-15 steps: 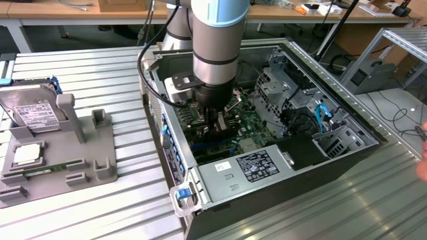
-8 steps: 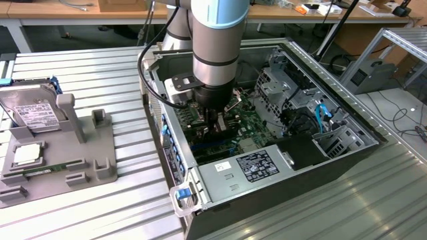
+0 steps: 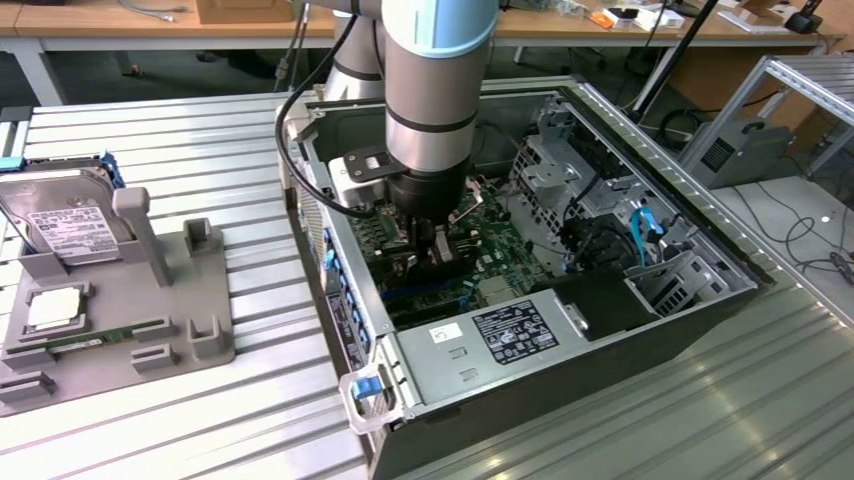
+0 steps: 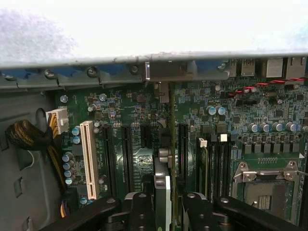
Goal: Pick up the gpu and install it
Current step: 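Insert the gpu into the slot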
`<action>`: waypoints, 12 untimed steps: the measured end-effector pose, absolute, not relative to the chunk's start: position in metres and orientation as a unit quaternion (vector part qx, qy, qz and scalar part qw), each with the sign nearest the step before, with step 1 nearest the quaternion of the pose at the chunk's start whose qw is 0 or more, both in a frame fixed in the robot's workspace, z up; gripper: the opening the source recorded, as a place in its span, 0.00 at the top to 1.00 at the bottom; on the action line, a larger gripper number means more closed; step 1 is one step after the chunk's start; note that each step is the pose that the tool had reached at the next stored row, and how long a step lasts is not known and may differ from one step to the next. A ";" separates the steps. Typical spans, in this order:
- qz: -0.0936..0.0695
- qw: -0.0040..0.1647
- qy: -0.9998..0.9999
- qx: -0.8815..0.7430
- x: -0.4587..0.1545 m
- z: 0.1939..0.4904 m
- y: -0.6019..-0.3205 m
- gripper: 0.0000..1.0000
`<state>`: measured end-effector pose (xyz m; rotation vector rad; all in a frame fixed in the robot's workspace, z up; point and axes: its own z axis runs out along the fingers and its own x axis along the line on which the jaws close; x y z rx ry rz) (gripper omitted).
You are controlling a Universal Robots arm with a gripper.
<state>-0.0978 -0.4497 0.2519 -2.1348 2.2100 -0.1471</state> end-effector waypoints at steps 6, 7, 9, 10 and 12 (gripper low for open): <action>-0.048 0.033 0.718 -0.694 -0.098 0.251 -0.450 0.73; -0.048 0.033 0.718 -0.694 -0.098 0.252 -0.450 0.73; -0.048 0.033 0.718 -0.694 -0.098 0.254 -0.450 0.73; -0.048 0.033 0.718 -0.694 -0.098 0.254 -0.450 0.73; -0.048 0.033 0.718 -0.694 -0.098 0.256 -0.450 0.73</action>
